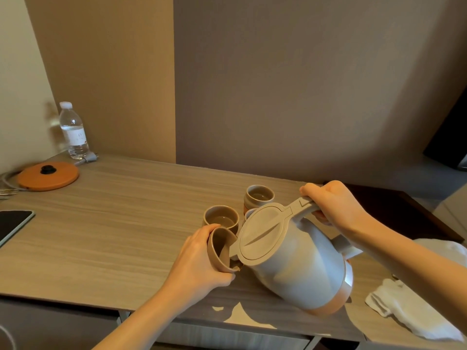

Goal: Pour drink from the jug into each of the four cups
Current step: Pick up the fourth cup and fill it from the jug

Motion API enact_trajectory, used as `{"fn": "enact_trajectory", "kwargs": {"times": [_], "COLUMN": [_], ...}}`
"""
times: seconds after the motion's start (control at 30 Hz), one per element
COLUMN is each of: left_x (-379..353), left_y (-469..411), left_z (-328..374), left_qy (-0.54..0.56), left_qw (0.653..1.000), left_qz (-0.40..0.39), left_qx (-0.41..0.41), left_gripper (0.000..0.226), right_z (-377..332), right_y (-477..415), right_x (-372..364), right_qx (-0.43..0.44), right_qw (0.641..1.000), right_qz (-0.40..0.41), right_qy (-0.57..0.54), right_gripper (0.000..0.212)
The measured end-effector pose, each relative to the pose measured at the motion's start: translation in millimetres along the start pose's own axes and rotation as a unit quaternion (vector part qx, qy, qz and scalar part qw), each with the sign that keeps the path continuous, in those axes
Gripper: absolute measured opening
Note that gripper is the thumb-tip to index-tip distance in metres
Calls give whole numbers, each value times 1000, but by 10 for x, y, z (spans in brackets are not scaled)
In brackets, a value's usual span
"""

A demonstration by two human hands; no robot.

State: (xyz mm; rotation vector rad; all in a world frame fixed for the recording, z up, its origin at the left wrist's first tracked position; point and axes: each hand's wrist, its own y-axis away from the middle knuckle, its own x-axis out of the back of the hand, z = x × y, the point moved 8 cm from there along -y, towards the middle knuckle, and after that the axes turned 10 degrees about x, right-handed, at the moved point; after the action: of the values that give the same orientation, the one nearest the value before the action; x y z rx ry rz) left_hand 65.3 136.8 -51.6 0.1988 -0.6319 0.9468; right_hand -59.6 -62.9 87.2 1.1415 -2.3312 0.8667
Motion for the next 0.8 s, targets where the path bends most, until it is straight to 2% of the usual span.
{"fn": "enact_trajectory", "kwargs": {"times": [0.8], "left_x": [7], "left_y": [29], "left_z": [-115], "left_qy": [4], "left_qw": [1000], "left_qz": [13], "left_qx": [-7], "left_gripper": [93], "right_z": [-119], "right_y": [-79], "right_x": [-162], "right_qx": [37], "right_qw": [997], "right_qz": [-30], "right_qy": [59], "right_gripper": [52]}}
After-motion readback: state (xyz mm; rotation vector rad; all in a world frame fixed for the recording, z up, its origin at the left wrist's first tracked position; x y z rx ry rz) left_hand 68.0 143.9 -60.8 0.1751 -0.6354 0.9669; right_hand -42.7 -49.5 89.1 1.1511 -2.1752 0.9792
